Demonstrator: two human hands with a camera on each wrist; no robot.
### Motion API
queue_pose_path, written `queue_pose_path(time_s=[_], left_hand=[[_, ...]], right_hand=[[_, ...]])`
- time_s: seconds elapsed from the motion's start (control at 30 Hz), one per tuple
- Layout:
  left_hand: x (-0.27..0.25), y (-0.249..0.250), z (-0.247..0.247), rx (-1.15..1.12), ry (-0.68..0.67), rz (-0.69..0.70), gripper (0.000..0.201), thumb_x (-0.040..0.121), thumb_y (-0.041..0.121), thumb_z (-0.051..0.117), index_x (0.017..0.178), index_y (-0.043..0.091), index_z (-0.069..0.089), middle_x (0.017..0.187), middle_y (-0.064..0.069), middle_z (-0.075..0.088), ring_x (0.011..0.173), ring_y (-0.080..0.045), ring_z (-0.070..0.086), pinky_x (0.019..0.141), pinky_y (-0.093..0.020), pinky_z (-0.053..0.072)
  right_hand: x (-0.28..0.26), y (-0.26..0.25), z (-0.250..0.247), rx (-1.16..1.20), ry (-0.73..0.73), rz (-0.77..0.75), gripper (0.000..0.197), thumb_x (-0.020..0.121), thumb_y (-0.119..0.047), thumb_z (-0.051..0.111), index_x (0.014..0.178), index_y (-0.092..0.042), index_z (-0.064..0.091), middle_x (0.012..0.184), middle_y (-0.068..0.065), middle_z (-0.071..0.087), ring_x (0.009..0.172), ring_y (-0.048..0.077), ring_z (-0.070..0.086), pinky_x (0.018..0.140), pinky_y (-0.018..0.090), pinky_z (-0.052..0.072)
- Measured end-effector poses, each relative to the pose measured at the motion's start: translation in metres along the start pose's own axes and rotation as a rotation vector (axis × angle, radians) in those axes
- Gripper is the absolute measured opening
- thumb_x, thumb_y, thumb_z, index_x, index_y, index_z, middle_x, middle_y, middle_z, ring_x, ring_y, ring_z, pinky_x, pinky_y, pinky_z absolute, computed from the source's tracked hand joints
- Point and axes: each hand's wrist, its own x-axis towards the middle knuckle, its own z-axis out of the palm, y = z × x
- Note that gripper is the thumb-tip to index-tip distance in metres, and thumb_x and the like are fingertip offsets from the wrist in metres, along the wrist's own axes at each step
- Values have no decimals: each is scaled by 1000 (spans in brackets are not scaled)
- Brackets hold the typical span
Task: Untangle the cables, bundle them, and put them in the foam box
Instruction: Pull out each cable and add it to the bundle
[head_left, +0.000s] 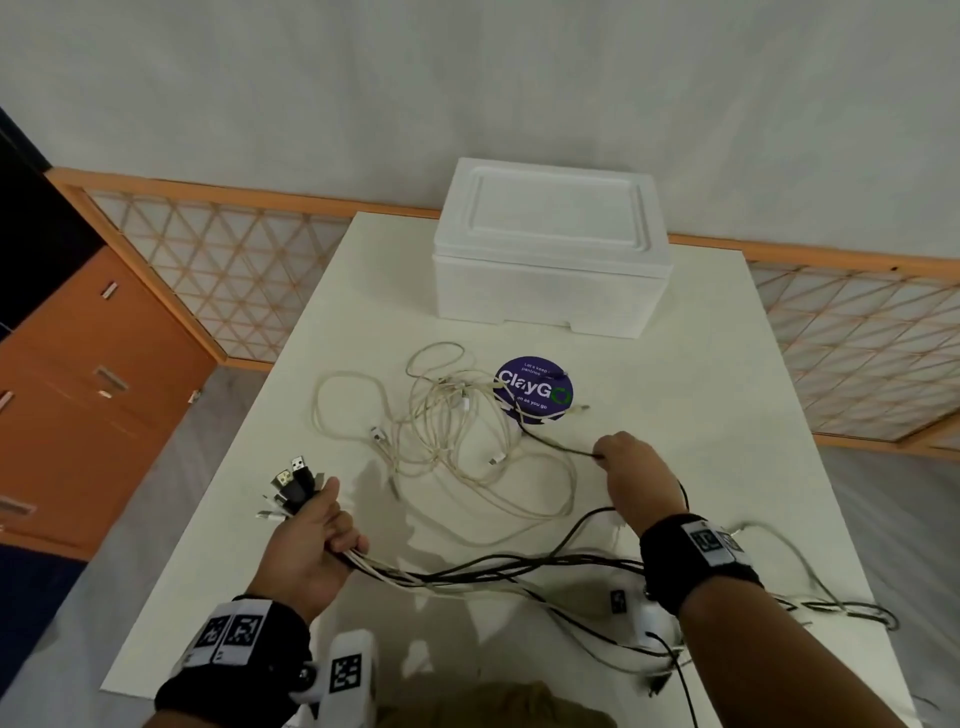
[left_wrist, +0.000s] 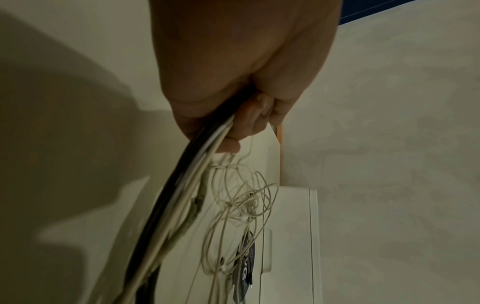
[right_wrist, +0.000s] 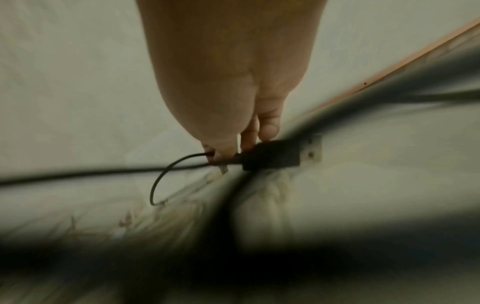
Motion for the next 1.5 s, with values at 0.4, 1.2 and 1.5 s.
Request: queue_pose_path(time_s=[0.4,1.2,1.5], left_hand=[[-3,0,5,-5,-16,47,46,99,25,48,53,25,44,41,9,25,30,-7,24,59,-27,29],[-13,9,-17,-82,57,167,42,98,36,49,62,21,33,47,7,24,39,-9,27,58,-26,33],[-3,4,-28,-157,-83,-18,27,99,12,40,72,13,41,61,-1,39,54,-17,40,71,-34,39]], right_hand=[[-76,105,-87,-61,254,588,34,80,-22,72,105,-2,59,96,28,64,90,42,61,75,42,48],[-119,-23,-38,-126,-505,-186,19,89,-48,48,86,-30,45,86,-9,55,93,14,57,74,29,40],[-41,-137,-44,151,-325,-322,35,86,-46,61,116,-28,61,115,-9,61,103,7,56,94,22,41]])
